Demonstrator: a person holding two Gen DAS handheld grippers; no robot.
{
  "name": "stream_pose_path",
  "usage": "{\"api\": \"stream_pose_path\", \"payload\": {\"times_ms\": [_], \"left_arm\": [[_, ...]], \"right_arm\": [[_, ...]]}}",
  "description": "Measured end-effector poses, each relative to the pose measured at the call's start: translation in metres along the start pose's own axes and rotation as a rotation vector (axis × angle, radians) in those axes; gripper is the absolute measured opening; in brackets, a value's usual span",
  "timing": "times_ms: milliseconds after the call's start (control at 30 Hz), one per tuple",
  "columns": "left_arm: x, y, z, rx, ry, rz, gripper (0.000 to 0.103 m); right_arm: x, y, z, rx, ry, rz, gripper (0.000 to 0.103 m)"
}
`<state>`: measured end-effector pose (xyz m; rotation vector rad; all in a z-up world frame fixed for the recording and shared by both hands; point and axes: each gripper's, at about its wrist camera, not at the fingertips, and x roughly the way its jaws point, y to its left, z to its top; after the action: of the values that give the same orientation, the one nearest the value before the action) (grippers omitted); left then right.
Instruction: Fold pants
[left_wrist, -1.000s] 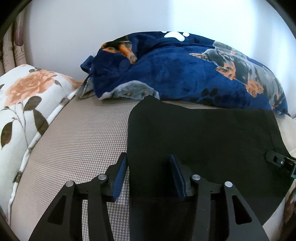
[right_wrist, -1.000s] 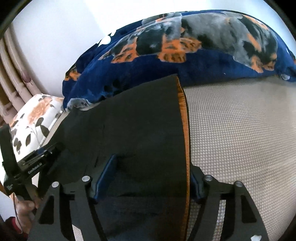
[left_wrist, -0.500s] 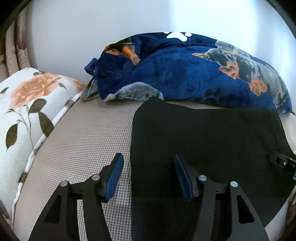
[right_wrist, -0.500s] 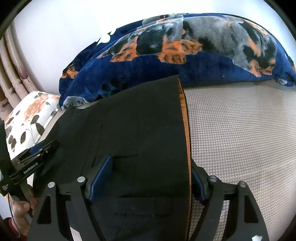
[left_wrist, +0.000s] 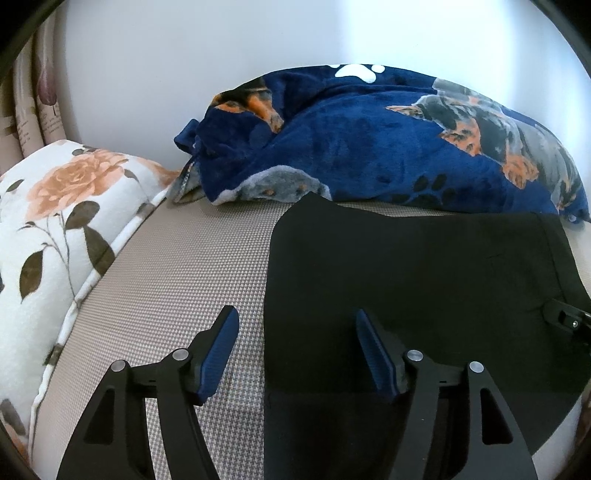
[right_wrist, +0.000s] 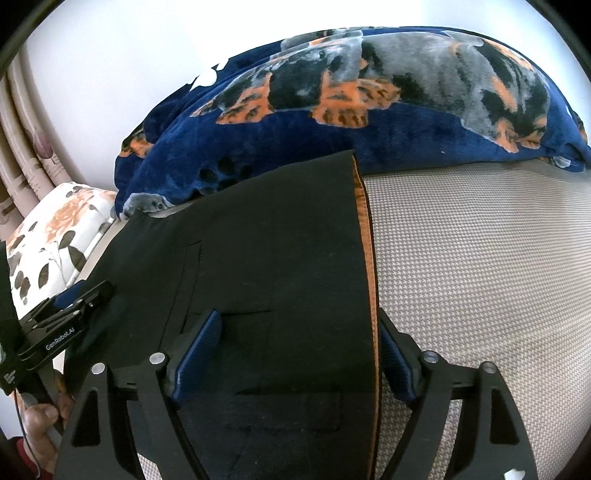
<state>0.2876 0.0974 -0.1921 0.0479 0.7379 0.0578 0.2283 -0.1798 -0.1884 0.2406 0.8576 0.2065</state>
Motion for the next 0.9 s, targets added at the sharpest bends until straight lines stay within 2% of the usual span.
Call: {"api": "stream_pose_path", "payload": {"times_ms": [367,667,767,900], "left_arm": [[-0.002,0.000,0.001,0.007,-0.006,0.012,0.072],[-0.006,-0.001,0.001,0.014,-0.023,0.023,0.081],[-0.010,0.000,0.001,0.013,-0.052,0.029,0.088],[-0.018,0.001,0.000,0.008,-0.083,0.031,0.089]], "right_arm": [[0.000,0.001,0.000,0.003,-0.004,-0.017,0.081],[0.002,0.001,0.002,0.001,-0.003,-0.032,0.084],[0.003,0.002,0.002,-0.005,0.001,-0.042,0.085],[-0.002,0.006,0.001,-0.016,-0.015,-0.107,0.089]]}}
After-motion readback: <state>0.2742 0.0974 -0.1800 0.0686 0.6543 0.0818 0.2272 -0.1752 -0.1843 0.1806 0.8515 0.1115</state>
